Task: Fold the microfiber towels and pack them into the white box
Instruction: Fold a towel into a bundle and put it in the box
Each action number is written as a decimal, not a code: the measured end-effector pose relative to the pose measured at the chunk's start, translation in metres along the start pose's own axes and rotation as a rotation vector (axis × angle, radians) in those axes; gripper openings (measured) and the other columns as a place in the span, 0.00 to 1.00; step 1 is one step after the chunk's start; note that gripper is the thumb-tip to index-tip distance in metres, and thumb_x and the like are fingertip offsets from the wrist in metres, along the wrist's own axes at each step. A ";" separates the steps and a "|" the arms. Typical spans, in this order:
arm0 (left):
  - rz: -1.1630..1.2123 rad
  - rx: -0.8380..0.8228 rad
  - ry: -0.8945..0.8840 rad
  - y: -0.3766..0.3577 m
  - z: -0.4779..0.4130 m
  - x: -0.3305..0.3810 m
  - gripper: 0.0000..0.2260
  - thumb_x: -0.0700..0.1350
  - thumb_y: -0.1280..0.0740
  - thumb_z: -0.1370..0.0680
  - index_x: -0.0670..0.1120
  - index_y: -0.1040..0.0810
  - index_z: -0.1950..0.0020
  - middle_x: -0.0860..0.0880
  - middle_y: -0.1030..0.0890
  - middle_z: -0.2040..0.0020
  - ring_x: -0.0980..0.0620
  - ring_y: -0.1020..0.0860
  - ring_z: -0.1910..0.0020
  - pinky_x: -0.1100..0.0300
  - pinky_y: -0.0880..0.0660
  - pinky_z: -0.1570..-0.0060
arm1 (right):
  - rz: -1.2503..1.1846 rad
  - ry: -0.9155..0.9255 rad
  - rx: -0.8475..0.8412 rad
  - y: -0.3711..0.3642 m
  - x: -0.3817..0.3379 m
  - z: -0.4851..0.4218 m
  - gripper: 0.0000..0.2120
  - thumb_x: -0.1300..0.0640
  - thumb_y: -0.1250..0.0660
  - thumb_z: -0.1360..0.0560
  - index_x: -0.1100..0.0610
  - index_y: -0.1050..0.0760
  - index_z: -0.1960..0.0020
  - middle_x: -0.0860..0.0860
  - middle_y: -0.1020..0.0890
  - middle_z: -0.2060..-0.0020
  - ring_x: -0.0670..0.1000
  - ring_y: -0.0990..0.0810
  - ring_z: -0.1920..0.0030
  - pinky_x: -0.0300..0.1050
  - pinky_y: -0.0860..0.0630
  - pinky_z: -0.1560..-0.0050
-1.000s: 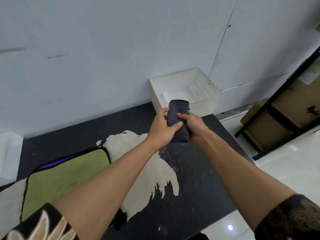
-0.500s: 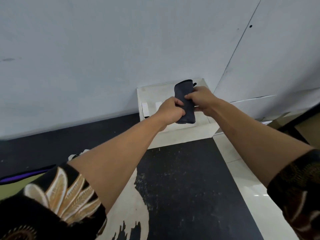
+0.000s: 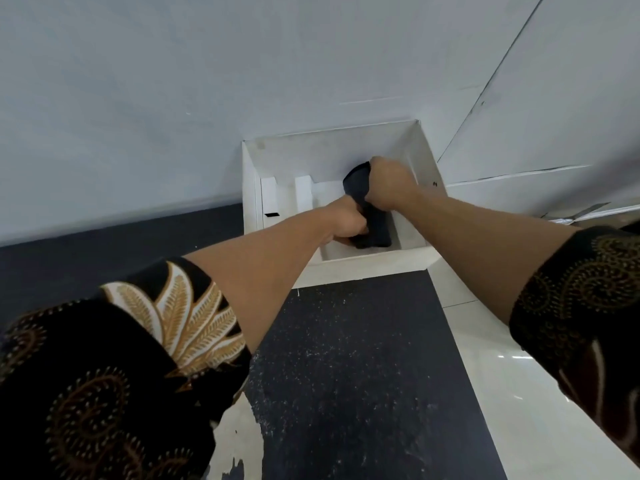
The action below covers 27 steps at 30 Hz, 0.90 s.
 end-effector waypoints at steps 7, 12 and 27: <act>-0.063 -0.062 0.110 0.007 0.006 0.000 0.17 0.43 0.36 0.18 0.46 0.32 0.30 0.44 0.25 0.38 0.45 0.20 0.45 0.51 0.21 0.44 | 0.232 0.152 0.314 -0.001 -0.018 0.014 0.12 0.65 0.43 0.19 0.65 0.32 0.37 0.62 0.25 0.44 0.60 0.19 0.48 0.48 0.25 0.55; -0.133 -0.202 0.200 0.002 0.013 -0.003 0.14 0.41 0.40 0.17 0.41 0.28 0.32 0.42 0.20 0.42 0.44 0.20 0.44 0.48 0.22 0.40 | 0.251 0.260 -0.099 -0.030 -0.020 0.017 0.20 0.57 0.34 0.24 0.60 0.31 0.33 0.62 0.31 0.37 0.63 0.27 0.38 0.53 0.27 0.47; -0.182 -0.008 -0.004 0.028 0.052 0.002 0.21 0.40 0.38 0.18 0.42 0.34 0.25 0.46 0.27 0.31 0.48 0.21 0.40 0.56 0.25 0.38 | 0.119 0.169 -0.205 -0.026 -0.022 0.020 0.27 0.60 0.35 0.24 0.61 0.38 0.27 0.64 0.33 0.33 0.63 0.29 0.36 0.53 0.27 0.39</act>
Point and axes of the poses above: each hand's wrist, its own z-axis away from the middle knuckle, its own y-axis out of the back of the hand, x = y × z, the point moved 3 cm from there along -z, towards the middle knuckle
